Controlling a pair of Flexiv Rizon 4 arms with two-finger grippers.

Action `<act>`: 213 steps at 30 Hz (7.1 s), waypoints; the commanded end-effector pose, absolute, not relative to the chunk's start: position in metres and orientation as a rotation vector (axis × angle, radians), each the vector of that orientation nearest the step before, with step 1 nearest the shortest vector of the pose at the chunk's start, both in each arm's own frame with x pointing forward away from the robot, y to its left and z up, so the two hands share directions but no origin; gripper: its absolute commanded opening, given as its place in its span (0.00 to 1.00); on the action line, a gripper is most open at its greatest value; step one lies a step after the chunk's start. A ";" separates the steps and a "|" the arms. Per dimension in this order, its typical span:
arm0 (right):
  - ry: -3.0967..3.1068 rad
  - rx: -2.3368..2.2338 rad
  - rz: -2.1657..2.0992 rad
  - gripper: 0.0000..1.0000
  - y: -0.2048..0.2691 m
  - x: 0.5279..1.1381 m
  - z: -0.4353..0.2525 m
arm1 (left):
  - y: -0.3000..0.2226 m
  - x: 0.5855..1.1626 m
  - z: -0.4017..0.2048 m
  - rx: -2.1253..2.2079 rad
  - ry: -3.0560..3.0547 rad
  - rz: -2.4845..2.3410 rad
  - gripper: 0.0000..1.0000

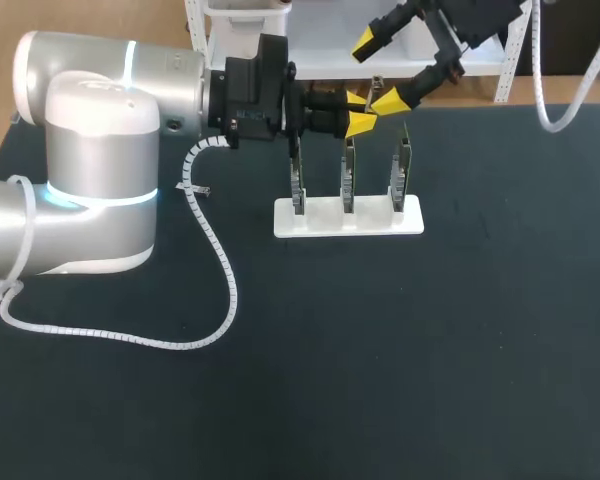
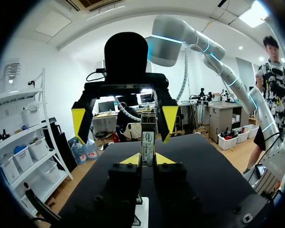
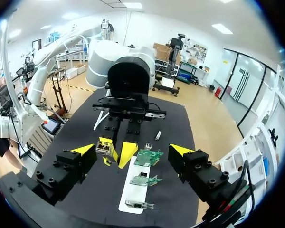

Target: Pick up the optical module with the left hand, and insert it into the network port with the right hand.

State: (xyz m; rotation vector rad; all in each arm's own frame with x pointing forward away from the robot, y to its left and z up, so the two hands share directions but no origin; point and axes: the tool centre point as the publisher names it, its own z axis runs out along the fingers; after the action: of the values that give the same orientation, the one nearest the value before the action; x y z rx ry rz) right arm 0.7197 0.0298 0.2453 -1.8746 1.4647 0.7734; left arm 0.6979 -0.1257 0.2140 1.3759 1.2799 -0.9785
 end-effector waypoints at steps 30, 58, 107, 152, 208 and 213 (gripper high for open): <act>1.465 -1.873 0.773 0.48 0.030 0.719 0.245 | -0.125 0.698 0.214 1.377 1.282 -0.978 0.00; 1.465 -1.873 0.773 0.00 0.030 0.719 0.245 | -0.125 0.698 0.214 1.377 1.282 -0.978 0.00; 1.465 -1.873 0.773 0.00 0.030 0.719 0.245 | -0.125 0.698 0.218 1.446 1.300 -0.897 1.00; 1.465 -1.873 0.773 0.00 0.030 0.719 0.245 | -0.039 0.737 0.228 1.728 1.639 -0.512 1.00; 1.623 -1.822 0.930 0.00 0.029 0.692 0.204 | -0.040 0.736 0.229 1.698 1.623 -0.559 1.00; 1.626 -1.830 0.943 0.00 0.029 0.696 0.202 | -0.040 0.736 0.229 1.698 1.623 -0.559 1.00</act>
State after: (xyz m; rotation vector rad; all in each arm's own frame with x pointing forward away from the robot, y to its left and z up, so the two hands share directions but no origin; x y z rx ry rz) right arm 0.6914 0.0282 0.2020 -1.8239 1.6277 0.9330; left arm 0.7342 -0.0392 0.2278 1.6920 1.6162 -0.5603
